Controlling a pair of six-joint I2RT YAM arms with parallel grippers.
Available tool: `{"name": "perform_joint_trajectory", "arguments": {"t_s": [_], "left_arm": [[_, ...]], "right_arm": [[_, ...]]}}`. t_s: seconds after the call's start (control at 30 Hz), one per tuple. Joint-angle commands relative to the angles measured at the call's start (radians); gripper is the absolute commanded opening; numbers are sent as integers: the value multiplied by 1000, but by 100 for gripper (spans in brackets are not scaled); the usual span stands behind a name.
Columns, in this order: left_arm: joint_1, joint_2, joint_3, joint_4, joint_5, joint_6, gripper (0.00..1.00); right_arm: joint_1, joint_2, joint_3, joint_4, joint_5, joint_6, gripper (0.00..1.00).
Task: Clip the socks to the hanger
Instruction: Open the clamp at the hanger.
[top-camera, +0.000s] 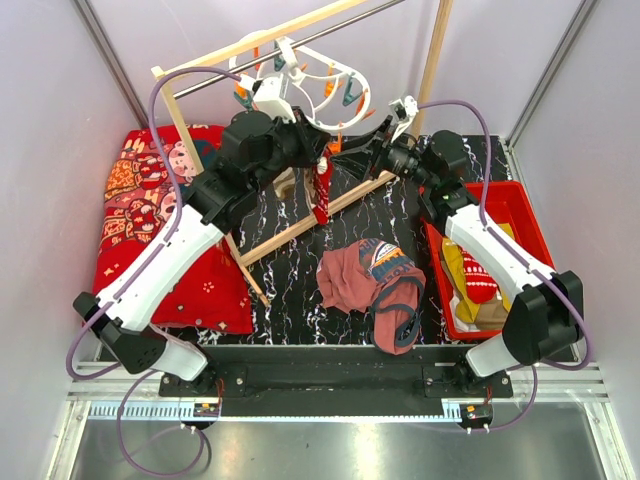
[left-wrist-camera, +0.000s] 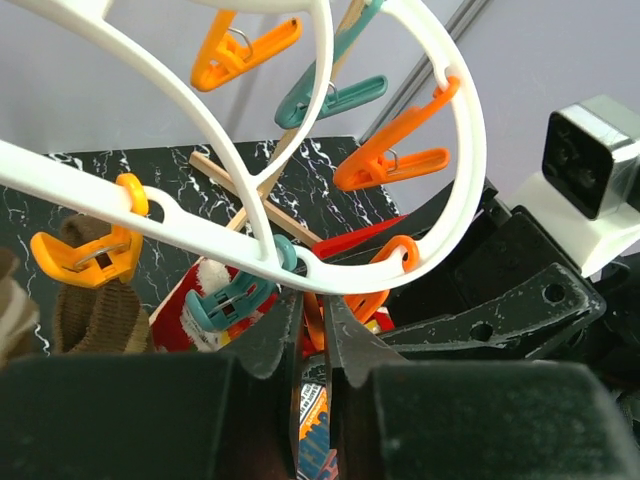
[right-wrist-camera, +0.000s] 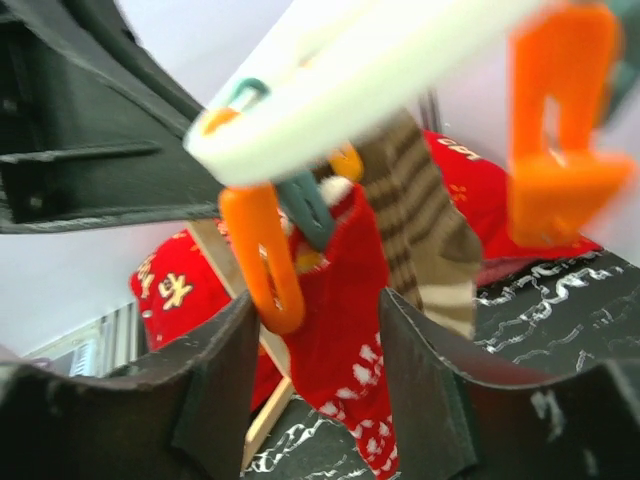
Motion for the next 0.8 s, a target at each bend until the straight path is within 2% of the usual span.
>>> {"name": "perform_joint_trajectory", "arguments": {"t_s": [0.0,0.17,0.27,0.43,0.57,0.63,0.77], "left_arm": [[11,12,71,62,63,-7,4],[11,37,92,55,86,-13,4],[11,43,96,57,90,-20,4],[11,35,94,57,89,-21,6],[11,20,89,60,81,-20,12],[11,8,86,60,78,-20,17],[11,-17,59,66,80,-15,34]], "right_arm": [[-4,6,75,98,-69,35,54],[-6,-5,75,113,-86,55,48],[-6,-14,67,118,-83,60,39],[-6,-32,48,121,-77,69,15],[-3,-52,29,112,-53,69,6],[5,-66,24,86,-39,48,4],[33,-84,31,3,27,-23,2]]}}
